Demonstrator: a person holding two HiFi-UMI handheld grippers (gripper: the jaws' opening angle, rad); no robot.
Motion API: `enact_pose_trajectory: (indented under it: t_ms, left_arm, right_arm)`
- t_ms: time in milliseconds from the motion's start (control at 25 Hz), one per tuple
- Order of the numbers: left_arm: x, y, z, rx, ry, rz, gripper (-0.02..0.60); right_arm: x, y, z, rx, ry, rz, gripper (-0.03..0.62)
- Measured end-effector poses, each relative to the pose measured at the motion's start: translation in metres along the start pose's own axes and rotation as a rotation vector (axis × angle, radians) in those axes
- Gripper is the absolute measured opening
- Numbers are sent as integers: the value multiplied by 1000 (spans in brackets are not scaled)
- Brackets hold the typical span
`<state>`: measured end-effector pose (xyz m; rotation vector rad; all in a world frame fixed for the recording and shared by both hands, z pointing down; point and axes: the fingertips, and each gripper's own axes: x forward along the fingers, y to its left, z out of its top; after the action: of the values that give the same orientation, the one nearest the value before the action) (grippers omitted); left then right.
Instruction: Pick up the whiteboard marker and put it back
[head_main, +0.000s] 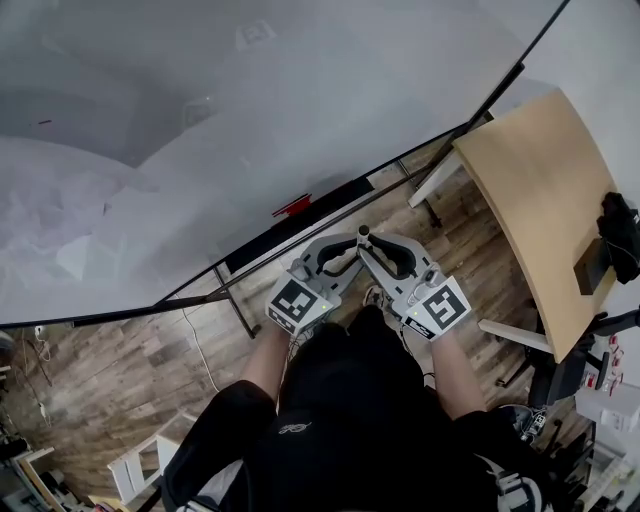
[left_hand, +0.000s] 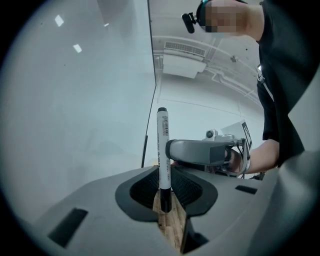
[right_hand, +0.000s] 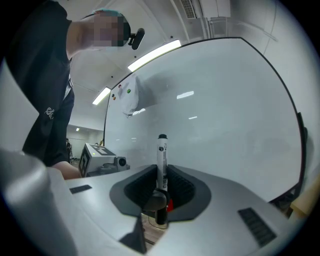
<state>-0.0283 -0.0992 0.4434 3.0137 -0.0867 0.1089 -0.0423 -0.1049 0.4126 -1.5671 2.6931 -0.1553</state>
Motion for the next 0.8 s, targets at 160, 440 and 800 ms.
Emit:
enact_pose_trajectory:
  t_ms: [160,440,800]
  left_arm:
    - [1,4,-1,10,14,37,67]
    - [8,27,-18,59,192,159,67]
    - [24,61,-55,115,444,314,67]
  right_arm:
    - [-4,-4,-3,3,13,-8,80]
    - [-30,-43,0,6,-27,-162,50]
    - [-56,-93,-70,-84,234,-425,2]
